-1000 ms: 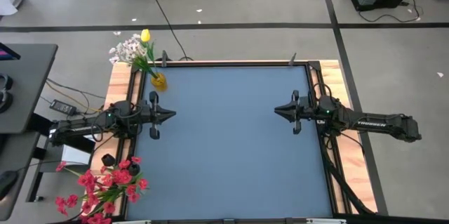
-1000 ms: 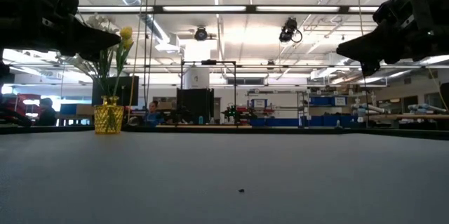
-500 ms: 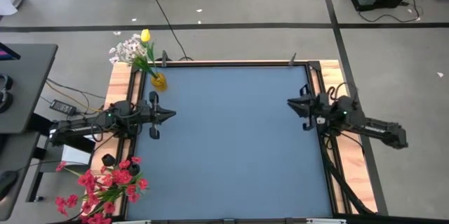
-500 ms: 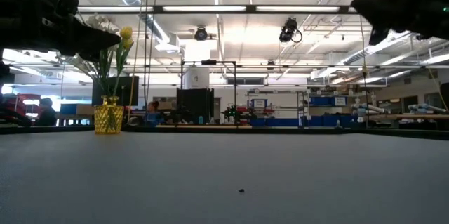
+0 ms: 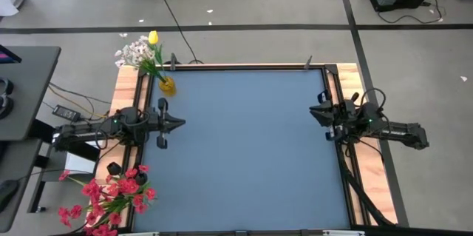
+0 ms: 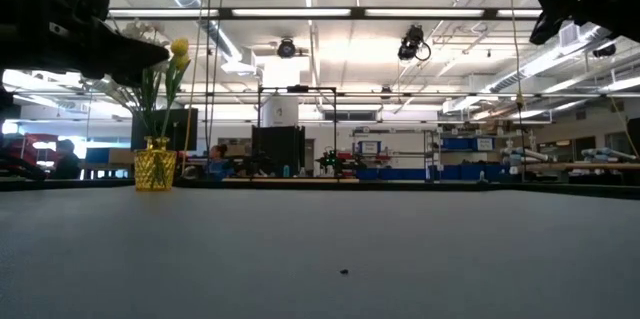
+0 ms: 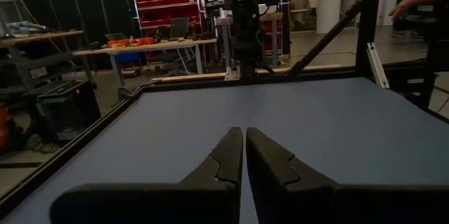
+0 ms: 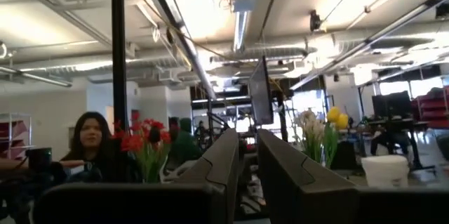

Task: Sort flowers into vase by color
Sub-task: Return to Home Position

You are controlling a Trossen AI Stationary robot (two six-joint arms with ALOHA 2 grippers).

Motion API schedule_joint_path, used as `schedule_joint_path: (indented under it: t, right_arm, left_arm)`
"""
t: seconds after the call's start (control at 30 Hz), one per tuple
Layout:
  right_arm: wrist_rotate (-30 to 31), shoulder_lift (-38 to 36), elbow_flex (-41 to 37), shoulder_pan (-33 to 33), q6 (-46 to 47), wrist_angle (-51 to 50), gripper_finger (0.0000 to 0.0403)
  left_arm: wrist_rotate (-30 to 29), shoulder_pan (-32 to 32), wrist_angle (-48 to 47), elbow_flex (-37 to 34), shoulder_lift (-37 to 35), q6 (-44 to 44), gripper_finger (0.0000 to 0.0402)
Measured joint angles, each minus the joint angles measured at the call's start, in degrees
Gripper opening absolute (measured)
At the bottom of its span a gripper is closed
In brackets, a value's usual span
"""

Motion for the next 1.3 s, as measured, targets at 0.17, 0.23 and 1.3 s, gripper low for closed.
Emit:
schedule_joint_path:
  t: [0.17,0.23,1.3]
  right_arm:
    - [-0.02,0.02,-0.02,-0.35,0.00,0.12,0.0064]
    - [-0.02,0.04,-0.02,-0.35,0.00,0.05,0.0065]
    - [-0.04,0.31,-0.02,-0.35,0.00,0.05,0.0062]
  left_arm:
    - [-0.01,0.83,0.00,0.00,0.00,0.15,0.0027]
    - [-0.01,0.86,0.00,0.00,0.02,0.15,0.0027]
    - [0.00,0.85,0.45,0.00,0.20,0.04,0.0027]
